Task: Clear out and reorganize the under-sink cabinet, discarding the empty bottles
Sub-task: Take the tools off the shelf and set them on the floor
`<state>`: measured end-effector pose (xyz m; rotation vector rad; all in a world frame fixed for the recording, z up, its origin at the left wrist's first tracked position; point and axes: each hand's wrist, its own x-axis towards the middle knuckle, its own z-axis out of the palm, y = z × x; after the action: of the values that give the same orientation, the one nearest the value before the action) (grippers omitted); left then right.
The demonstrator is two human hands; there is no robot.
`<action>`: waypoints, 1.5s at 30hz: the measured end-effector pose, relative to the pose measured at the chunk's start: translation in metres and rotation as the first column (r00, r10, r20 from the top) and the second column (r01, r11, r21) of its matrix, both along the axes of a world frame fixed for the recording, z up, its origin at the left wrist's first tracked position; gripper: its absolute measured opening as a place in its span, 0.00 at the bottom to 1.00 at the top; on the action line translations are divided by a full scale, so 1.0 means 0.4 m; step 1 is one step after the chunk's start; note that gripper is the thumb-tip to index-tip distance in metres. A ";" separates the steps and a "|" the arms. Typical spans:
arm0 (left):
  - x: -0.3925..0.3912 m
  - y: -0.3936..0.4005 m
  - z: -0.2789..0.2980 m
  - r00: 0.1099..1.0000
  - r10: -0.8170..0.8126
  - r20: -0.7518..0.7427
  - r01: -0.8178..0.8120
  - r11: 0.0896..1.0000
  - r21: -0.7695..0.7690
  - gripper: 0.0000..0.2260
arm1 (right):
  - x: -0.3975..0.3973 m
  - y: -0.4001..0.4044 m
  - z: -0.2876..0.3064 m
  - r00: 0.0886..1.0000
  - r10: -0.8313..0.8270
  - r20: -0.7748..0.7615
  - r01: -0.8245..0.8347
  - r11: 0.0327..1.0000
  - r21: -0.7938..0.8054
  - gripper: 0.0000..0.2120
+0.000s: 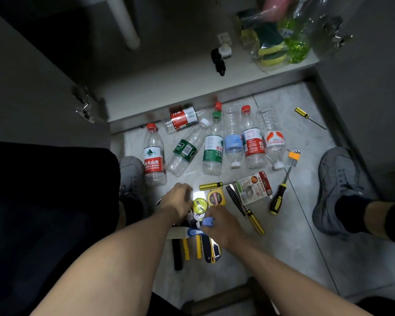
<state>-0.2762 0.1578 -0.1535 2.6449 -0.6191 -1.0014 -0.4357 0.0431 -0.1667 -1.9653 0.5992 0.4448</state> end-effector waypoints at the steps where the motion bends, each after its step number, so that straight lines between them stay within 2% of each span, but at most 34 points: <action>1: 0.008 0.000 0.003 0.999 0.025 0.023 -0.025 1.000 -0.007 0.14 | 0.008 0.008 -0.007 1.000 -0.007 0.004 0.007 1.000 0.017 0.11; 4: 0.030 -0.004 0.019 0.994 0.081 0.075 -0.081 0.997 -0.002 0.09 | 0.020 0.023 -0.018 1.000 -0.012 0.019 0.012 1.000 0.011 0.09; 8: 0.057 -0.025 0.048 0.985 0.075 0.157 -0.076 0.997 -0.004 0.03 | 0.031 -0.015 0.007 0.998 -0.013 0.061 0.019 0.995 -0.102 0.03; 11: 0.084 -0.068 0.079 0.976 0.052 0.210 -0.043 0.998 -0.045 0.05 | 0.083 -0.082 0.051 0.995 -0.042 0.092 0.056 0.987 -0.148 0.06; 14: 0.140 -0.138 0.117 0.971 0.049 0.235 -0.016 0.990 -0.138 0.04 | 0.183 -0.181 0.114 0.988 -0.100 0.115 0.115 0.985 -0.127 0.06; 17: 0.208 -0.212 0.167 0.964 0.055 0.261 -0.004 0.981 -0.194 0.04 | 0.299 -0.303 0.197 0.985 -0.095 0.140 0.123 0.971 -0.204 0.08; 22: 0.325 -0.328 0.236 0.943 0.062 0.328 0.005 0.979 -0.202 0.05 | 0.443 -0.525 0.331 0.993 -0.011 0.119 0.058 0.917 -0.395 0.06; 25: 0.392 -0.401 0.267 0.954 0.101 0.283 -0.028 0.967 -0.252 0.05 | 0.496 -0.637 0.377 0.998 0.044 0.041 -0.016 0.854 -0.519 0.05; 29: 0.478 -0.497 0.279 0.949 0.122 0.292 -0.045 0.966 -0.256 0.09 | 0.551 -0.719 0.386 0.991 0.133 -0.018 -0.115 0.770 -0.627 0.10; 33: 0.552 -0.599 0.247 0.943 0.177 0.281 -0.100 0.958 -0.268 0.13 | 0.629 -0.756 0.371 0.988 0.149 0.031 -0.099 0.783 -0.614 0.19; 38: 0.606 -0.711 0.176 0.911 0.248 0.330 -0.112 0.918 -0.381 0.15 | 0.744 -0.774 0.334 0.987 0.149 0.060 -0.089 0.816 -0.571 0.24; 43: 0.637 -0.739 0.117 0.907 0.237 0.347 -0.100 0.924 -0.369 0.20 | 0.826 -0.770 0.293 0.993 0.026 0.115 0.042 0.831 -0.554 0.29; 45: 0.658 -0.734 0.109 0.906 0.182 0.381 -0.062 0.950 -0.305 0.21 | 0.850 -0.759 0.276 0.989 0.015 0.145 0.073 0.813 -0.577 0.29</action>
<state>-0.0131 -0.1357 -0.1100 2.5957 -0.6131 -0.2908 -0.0959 -0.2603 -0.0561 -2.5431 0.7312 0.0903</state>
